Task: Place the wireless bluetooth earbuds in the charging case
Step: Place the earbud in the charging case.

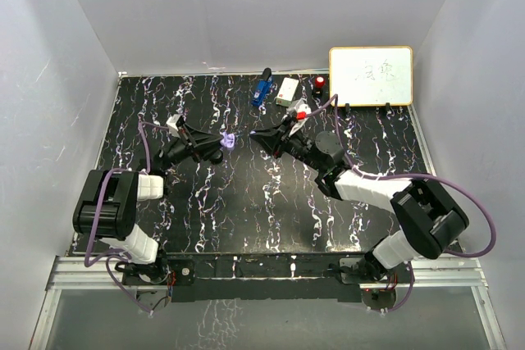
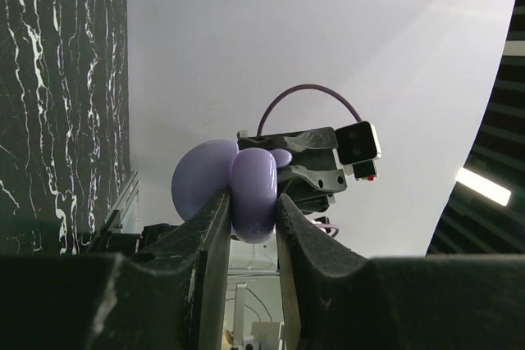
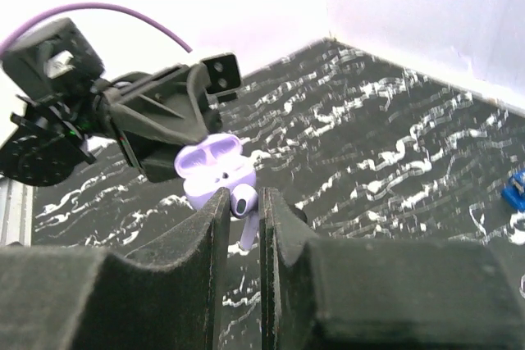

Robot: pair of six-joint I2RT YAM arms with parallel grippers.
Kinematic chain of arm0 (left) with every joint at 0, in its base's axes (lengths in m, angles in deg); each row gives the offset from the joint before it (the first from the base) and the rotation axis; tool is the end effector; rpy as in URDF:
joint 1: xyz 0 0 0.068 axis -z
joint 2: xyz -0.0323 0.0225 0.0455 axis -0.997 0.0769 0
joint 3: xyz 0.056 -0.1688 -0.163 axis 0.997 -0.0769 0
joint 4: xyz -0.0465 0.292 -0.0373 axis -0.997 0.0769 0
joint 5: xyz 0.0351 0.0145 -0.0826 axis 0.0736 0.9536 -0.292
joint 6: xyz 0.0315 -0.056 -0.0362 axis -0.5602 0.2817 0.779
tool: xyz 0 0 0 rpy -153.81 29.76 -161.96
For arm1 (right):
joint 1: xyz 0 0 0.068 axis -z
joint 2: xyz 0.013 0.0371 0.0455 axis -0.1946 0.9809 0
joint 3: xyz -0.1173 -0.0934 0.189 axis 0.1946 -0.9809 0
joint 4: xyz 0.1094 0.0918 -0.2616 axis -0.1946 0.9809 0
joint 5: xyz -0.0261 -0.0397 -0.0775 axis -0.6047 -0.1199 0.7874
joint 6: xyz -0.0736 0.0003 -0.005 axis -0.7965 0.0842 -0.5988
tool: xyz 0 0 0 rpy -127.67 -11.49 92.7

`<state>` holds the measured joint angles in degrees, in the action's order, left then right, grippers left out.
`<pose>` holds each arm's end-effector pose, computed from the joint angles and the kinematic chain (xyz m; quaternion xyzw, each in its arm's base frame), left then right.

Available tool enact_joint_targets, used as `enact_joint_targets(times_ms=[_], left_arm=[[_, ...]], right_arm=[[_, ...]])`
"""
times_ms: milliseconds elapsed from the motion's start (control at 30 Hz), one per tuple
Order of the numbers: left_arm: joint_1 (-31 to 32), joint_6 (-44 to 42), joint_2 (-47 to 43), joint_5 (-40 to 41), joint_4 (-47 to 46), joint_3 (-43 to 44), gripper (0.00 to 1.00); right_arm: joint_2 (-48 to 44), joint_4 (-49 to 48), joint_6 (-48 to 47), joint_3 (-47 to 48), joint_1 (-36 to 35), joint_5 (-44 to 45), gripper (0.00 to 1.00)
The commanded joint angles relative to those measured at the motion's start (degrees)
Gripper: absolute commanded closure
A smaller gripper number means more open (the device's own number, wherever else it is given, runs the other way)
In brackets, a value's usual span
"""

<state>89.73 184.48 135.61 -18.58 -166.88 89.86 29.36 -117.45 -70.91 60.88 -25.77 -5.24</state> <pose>0.2995 -0.0716 0.1397 -0.1904 0.6260 -0.7335 0.1837 0.2845 0.2394 0.2021 -0.2447 0.6183 0.4233 0.6153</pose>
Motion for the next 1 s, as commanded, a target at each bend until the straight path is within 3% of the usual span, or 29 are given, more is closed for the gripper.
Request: enact_joint_targets(times_ms=[0, 500, 967], left_arm=[[1.8, 0.5, -0.2, 1.6, -5.5, 2.5, 1.00], [7.6, 2.9, 1.7, 7.9, -6.1, 2.1, 1.00], [11.0, 5.6, 2.3, 13.0, -6.8, 2.4, 1.00]], right_arm=[[1.5, -15.6, 0.6, -1.2, 0.0, -4.3, 0.92], [7.9, -34.5, 0.0, -3.4, 0.1, -7.6, 0.97], [13.1, -43.3, -3.4, -3.7, 0.0, -8.5, 1.00]])
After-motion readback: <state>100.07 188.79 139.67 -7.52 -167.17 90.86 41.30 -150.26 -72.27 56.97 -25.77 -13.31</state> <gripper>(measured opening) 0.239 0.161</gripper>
